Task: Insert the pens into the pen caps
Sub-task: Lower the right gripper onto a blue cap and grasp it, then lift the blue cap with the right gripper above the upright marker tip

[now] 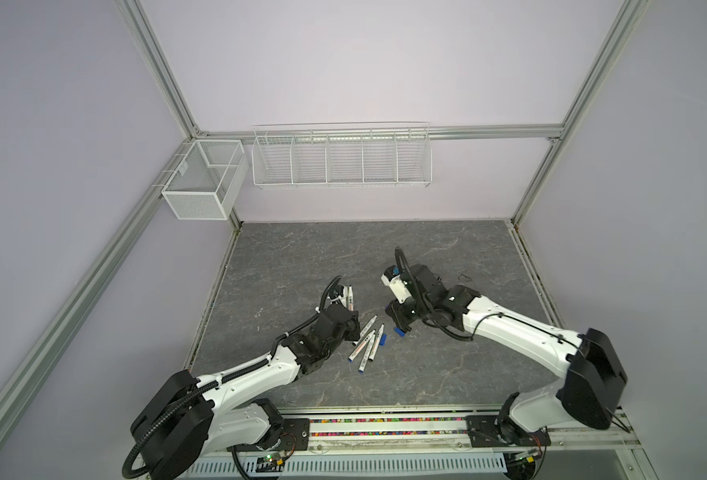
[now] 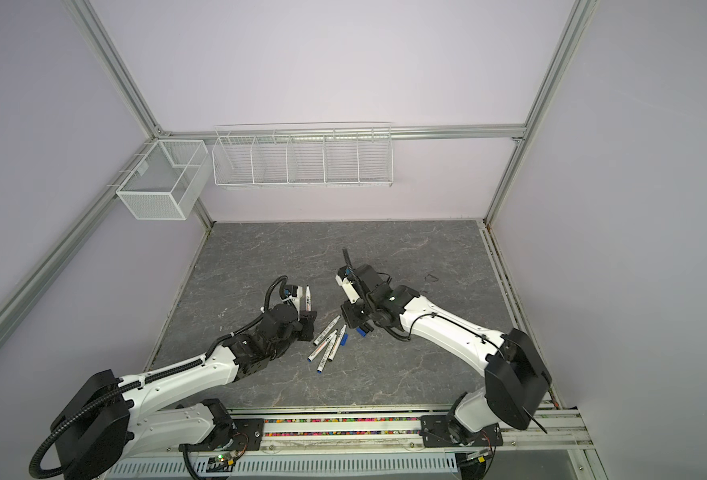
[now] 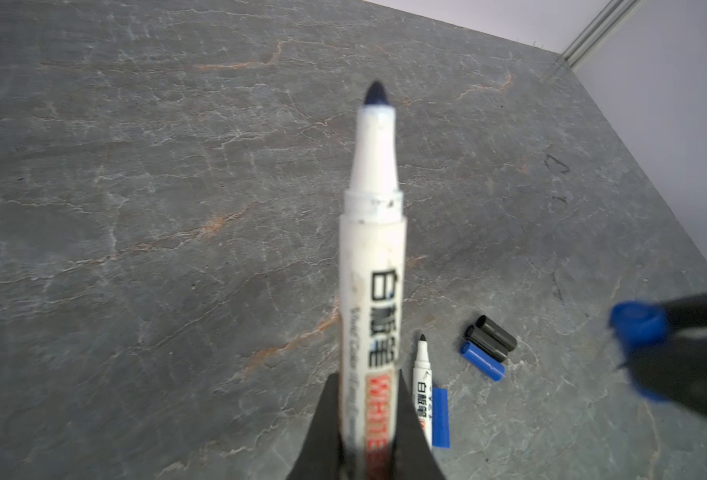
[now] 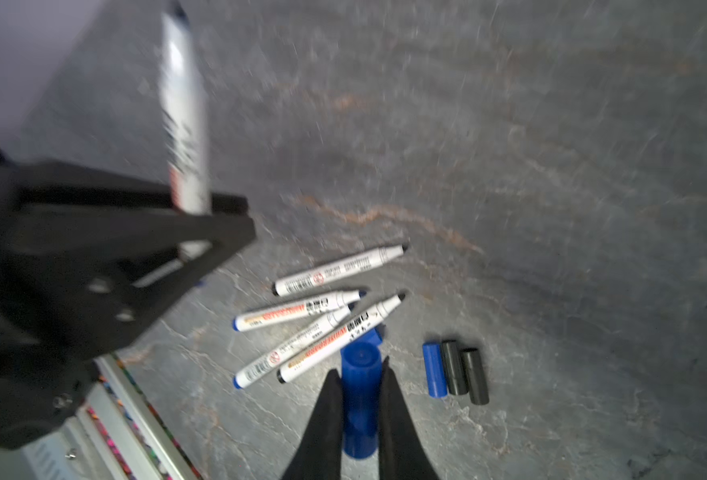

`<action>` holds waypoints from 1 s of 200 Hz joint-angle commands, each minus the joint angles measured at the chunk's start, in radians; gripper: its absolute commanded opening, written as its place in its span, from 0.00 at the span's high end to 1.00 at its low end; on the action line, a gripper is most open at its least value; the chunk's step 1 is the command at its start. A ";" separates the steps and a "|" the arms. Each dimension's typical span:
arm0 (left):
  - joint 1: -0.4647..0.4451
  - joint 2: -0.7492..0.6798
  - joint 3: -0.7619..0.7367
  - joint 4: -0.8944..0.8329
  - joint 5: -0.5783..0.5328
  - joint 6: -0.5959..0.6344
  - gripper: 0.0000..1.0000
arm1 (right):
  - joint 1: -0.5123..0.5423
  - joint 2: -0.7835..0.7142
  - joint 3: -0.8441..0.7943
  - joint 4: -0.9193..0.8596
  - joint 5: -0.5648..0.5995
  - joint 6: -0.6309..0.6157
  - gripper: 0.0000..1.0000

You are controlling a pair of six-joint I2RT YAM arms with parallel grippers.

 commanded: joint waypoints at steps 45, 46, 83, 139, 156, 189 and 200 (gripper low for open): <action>-0.029 0.001 0.004 0.172 0.237 0.104 1.00 | -0.110 -0.098 -0.075 0.218 -0.342 0.062 0.93; -0.030 0.000 0.003 0.174 0.239 0.105 1.00 | -0.111 -0.099 -0.074 0.220 -0.344 0.061 0.93; -0.042 -0.013 -0.003 0.182 0.244 0.120 1.00 | -0.111 -0.108 -0.089 0.269 -0.366 0.085 0.93; -0.053 -0.005 0.003 0.178 0.253 0.127 1.00 | -0.112 -0.118 -0.085 0.343 -0.291 0.095 0.93; -0.054 -0.001 0.006 0.176 0.255 0.130 1.00 | -0.115 -0.103 -0.063 0.350 -0.281 0.090 0.93; -0.057 0.005 0.011 0.178 0.260 0.135 1.00 | -0.115 -0.059 -0.021 0.356 -0.293 0.081 0.93; -0.059 0.006 0.012 0.178 0.263 0.137 1.00 | -0.114 -0.049 -0.016 0.364 -0.299 0.083 0.93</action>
